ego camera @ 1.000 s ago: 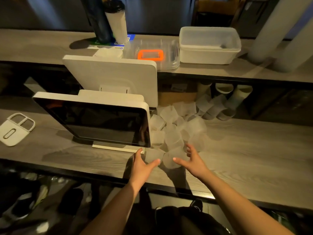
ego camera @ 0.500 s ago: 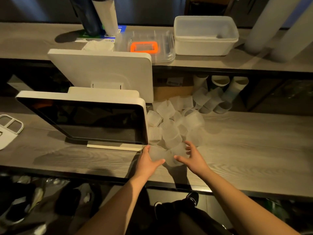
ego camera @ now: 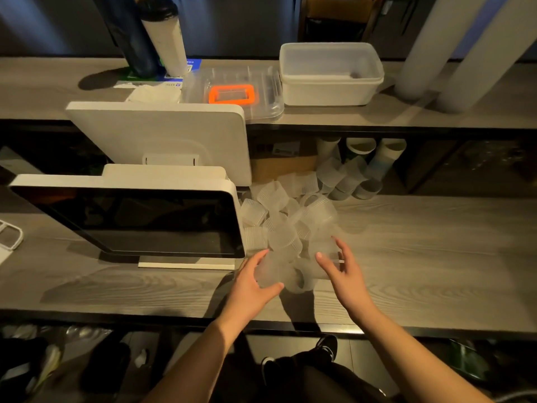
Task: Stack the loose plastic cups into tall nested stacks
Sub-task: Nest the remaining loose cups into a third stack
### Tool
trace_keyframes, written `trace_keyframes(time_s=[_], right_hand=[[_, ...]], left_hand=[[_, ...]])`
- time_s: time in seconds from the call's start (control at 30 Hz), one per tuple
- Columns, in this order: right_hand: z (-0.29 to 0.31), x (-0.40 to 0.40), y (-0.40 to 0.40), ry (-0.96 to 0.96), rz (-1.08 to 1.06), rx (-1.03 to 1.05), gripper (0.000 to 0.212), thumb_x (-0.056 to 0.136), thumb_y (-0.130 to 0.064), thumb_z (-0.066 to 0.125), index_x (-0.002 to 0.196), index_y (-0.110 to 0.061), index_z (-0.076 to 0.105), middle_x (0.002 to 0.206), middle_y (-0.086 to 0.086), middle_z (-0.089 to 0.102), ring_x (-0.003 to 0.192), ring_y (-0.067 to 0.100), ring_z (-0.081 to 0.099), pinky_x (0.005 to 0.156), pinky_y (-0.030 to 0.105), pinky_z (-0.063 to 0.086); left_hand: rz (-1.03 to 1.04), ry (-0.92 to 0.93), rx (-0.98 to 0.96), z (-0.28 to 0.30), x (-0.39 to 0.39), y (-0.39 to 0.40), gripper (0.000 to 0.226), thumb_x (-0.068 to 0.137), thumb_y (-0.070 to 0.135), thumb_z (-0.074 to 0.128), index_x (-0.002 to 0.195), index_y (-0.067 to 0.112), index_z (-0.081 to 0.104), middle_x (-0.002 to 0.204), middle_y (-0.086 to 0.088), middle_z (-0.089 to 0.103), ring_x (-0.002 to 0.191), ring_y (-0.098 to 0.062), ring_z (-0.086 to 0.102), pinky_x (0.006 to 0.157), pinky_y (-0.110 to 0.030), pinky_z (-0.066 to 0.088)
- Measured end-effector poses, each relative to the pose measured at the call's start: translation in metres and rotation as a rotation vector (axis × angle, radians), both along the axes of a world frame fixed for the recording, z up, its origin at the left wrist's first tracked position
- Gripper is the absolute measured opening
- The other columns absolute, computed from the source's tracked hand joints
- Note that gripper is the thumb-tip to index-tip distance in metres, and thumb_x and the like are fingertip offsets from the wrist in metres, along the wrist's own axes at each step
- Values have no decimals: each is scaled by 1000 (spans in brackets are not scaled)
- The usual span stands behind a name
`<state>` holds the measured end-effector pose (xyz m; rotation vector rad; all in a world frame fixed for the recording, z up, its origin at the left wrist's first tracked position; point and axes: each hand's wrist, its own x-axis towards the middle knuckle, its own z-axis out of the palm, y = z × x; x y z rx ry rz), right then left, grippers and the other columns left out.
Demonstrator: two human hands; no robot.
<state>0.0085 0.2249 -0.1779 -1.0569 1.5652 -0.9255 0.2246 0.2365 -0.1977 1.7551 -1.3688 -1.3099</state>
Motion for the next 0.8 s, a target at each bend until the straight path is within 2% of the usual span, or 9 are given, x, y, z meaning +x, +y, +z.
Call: trace_keyframes(time_s=[0.1,0.17,0.33,0.47,0.6,0.67,0.73,0.77,0.8], right_hand=[[14,5,0,-112,64,-45,69,82,-55,72,143,-35,47,134,-6,59,121,7,57,101,32,49],[21,8,0,-115,134,-69,68,78,-58,75,139,-42,50,133,-5,59,119,6,58,103,36,49],[34,10,1,-82,209,-112,67,72,-63,70,136,-55,49,140,-19,52,128,2,49,109,40,44],[39,9,5,-65,240,-110,73,74,-65,66,142,-47,46,144,-18,48,133,4,45,112,44,42],[41,11,4,-54,252,-91,73,74,-66,65,141,-47,44,142,-16,47,131,2,44,109,34,44],[41,15,5,-85,268,-65,65,82,-61,66,140,-44,44,141,-14,48,127,-4,47,104,21,44],[42,22,8,-117,316,-24,53,93,-57,55,141,-39,41,141,-10,47,119,-16,46,98,7,40],[41,27,10,-135,345,3,55,94,-61,48,143,-37,39,143,-10,45,121,-18,44,100,6,37],[39,31,12,-150,376,18,65,92,-69,44,147,-34,37,147,-11,42,128,-15,40,108,11,34]], left_hand=[[-113,72,-16,20,-1,5,77,75,20,84,138,44,48,135,19,46,125,3,48,102,-14,43],[-134,94,-39,31,-2,8,76,75,18,84,137,45,48,135,21,47,121,8,49,96,-8,43],[-60,166,-59,53,-5,12,70,76,23,84,130,49,48,130,23,52,104,13,57,79,-12,50],[-38,213,-65,60,-9,17,66,76,22,84,123,53,51,129,16,55,102,4,62,83,-23,56],[-27,251,-83,63,-10,19,64,73,26,85,120,57,53,130,13,55,103,3,62,87,-28,57],[-19,274,-92,66,-11,19,65,68,33,85,120,56,55,130,12,56,105,2,63,88,-30,57],[-11,303,-91,68,-14,19,67,63,35,85,121,52,57,130,10,57,107,-2,64,89,-33,58],[-5,321,-87,68,-16,18,67,64,31,86,122,48,59,129,7,58,107,-3,64,88,-34,58],[5,344,-90,68,-17,17,65,67,23,86,123,44,60,127,5,59,106,-4,64,85,-31,58]])
